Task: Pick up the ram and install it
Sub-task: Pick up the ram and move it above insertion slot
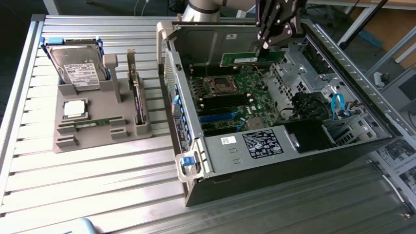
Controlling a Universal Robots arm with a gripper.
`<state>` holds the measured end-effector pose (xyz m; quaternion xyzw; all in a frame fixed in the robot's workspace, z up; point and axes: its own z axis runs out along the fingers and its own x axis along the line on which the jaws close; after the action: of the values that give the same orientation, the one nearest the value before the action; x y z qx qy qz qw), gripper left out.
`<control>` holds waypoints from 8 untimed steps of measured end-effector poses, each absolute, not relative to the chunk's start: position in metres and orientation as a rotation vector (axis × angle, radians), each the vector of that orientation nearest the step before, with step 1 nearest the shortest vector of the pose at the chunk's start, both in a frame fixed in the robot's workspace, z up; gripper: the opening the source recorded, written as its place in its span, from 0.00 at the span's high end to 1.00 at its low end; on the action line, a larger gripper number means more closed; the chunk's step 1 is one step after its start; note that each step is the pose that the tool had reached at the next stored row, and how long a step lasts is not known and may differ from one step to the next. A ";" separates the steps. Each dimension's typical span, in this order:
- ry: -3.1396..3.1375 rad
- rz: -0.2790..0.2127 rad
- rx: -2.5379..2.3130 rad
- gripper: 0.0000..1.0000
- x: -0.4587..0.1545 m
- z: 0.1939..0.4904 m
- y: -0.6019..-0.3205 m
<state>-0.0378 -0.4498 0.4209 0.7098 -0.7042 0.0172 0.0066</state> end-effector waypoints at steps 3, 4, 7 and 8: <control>-2.203 0.054 2.220 0.88 -0.035 0.421 -0.450; -2.203 0.054 2.220 0.88 -0.034 0.421 -0.450; -2.203 0.054 2.220 0.88 -0.029 0.421 -0.450; -2.203 0.054 2.220 0.88 -0.027 0.421 -0.450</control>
<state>-0.0275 -0.4498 0.4209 0.7098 -0.7042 0.0173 0.0067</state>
